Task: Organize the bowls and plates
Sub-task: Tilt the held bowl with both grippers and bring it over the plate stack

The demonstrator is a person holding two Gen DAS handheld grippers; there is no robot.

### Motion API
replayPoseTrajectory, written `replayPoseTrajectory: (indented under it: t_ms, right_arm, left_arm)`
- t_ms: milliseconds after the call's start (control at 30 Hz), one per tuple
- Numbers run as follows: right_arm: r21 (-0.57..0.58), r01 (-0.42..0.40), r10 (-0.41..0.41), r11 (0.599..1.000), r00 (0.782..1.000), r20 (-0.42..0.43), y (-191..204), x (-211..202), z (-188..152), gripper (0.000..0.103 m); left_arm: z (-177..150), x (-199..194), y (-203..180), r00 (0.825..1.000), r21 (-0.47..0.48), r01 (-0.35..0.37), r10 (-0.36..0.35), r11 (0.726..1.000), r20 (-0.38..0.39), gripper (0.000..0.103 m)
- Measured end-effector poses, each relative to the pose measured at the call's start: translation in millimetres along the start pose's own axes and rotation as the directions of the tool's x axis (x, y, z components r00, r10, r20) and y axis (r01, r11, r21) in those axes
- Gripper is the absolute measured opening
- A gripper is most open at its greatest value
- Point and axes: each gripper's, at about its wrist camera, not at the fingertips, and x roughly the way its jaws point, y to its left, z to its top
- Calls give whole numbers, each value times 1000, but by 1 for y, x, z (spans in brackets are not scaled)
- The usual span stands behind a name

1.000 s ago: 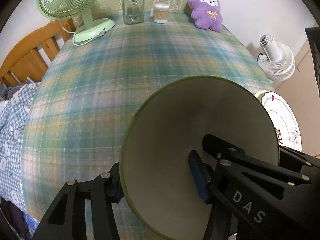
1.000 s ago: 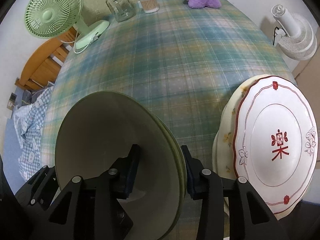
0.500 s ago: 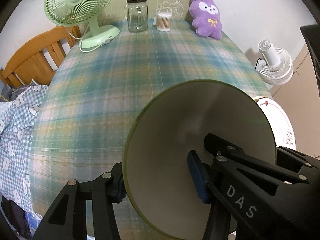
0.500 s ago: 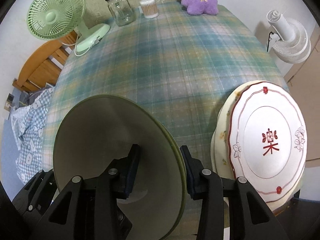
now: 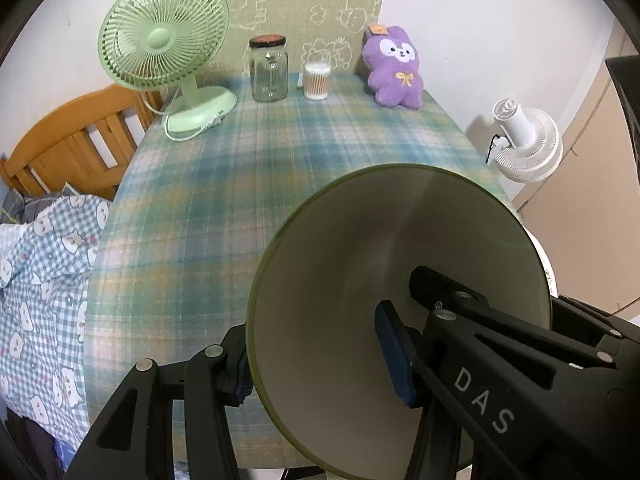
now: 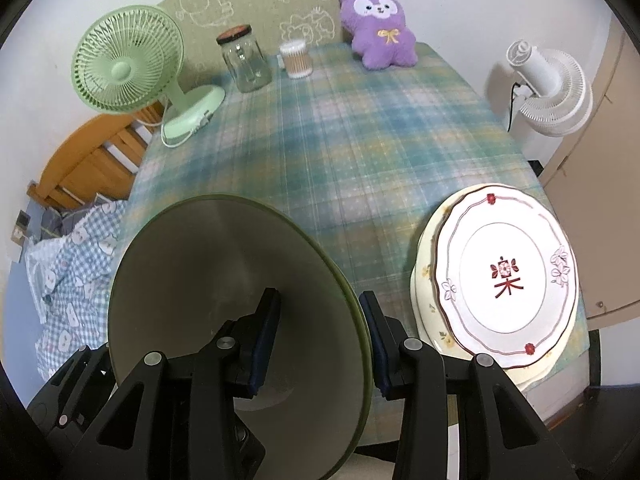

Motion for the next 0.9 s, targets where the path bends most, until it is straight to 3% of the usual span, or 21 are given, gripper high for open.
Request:
replayPoseTrajectory:
  t_ms: [333,900]
  right_arm:
    - [6,-9,9,1000,1000,30,-11,-11,8,44]
    - [-23,-10,10,1000,1000,17,-79,-15,36,44]
  left_arm:
    - [10,-6,-16,1000,10,-8,8,1000,27,54]
    - [28,6,-83,1000,-18,-16,17,1000,20,54]
